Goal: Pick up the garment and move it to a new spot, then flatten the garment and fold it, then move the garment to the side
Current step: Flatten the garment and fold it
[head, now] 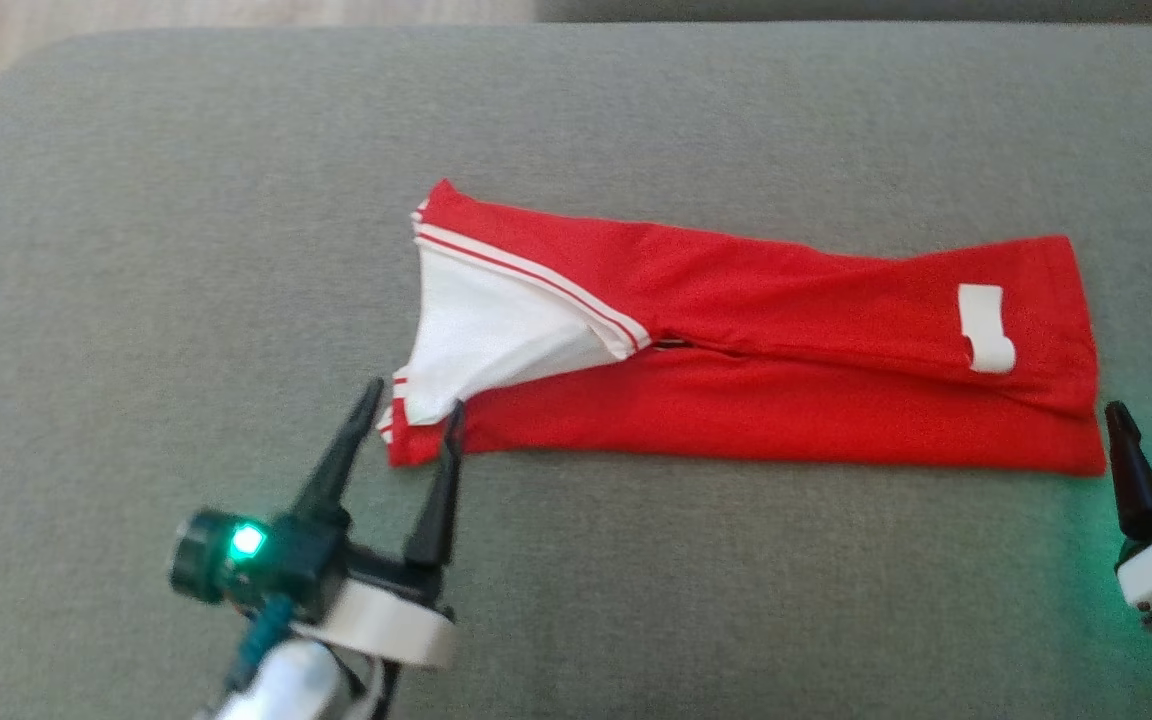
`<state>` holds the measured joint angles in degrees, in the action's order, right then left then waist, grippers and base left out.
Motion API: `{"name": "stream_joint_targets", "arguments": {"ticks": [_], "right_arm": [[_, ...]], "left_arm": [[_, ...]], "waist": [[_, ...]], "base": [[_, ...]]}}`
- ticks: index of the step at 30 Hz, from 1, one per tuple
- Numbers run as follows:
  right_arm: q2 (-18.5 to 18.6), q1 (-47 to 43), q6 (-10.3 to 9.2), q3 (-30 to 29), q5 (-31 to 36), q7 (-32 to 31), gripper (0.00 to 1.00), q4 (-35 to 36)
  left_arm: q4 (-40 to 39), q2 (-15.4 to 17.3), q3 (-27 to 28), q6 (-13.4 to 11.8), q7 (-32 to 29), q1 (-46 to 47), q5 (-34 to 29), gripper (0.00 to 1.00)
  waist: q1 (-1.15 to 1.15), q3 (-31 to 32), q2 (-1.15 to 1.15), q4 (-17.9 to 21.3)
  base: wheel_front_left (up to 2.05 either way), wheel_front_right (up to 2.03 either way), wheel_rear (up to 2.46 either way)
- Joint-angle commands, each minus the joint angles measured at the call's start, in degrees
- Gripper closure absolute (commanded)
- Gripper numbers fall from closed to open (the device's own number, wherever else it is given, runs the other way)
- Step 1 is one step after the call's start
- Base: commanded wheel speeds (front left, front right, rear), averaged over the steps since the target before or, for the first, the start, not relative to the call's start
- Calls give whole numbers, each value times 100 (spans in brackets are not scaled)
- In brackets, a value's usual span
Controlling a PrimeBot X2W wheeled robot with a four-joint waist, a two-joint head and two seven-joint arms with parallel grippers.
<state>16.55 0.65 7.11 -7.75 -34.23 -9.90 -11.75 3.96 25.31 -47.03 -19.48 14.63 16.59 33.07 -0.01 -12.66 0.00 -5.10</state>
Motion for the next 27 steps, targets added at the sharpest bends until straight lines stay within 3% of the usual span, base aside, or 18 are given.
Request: {"name": "stream_joint_targets", "arguments": {"ticks": [1, 8, 16, 17, 18, 19, 27], "right_arm": [[73, 109, 37, 23, 26, 18, 0, 117], [44, 451, 37, -315, 270, -188, 0, -661], [173, 703, 37, -433, 413, -452, 0, -1555], [175, 710, 37, -426, 395, -496, 22, -1633], [169, 717, 37, -414, 365, -537, 56, -1695], [171, 717, 37, -382, 337, -561, 100, -1729], [379, 589, 37, -505, 131, -322, 100, -1716]], "left_arm": [[-184, 39, 302, -40, 36, 28, -127, 0], [-442, -863, 845, -121, 37, -744, -1226, 0], [-707, -1348, 1314, -64, 37, -1301, -2046, 0], [-714, -1392, 1359, -35, 37, -1353, -2092, 0], [-722, -1432, 1403, 2, 37, -1399, -2130, 0], [-724, -1464, 1443, 44, 37, -1439, -2167, 0], [-673, -1652, 1812, 324, 37, -1691, -2363, 0]], "waist": [[1, 91, 0, -117], [1, 274, 0, -564], [1, 365, 0, -932], [1, 375, 0, -960], [1, 384, 0, -978], [1, 392, 0, -992], [1, 591, 0, -876]], "base": [[0, 0, 0], [0, 0, 0], [0, 0, 0], [0, 0, 0], [0, 0, 0], [0, 0, 0], [0, 0, 0]]}}
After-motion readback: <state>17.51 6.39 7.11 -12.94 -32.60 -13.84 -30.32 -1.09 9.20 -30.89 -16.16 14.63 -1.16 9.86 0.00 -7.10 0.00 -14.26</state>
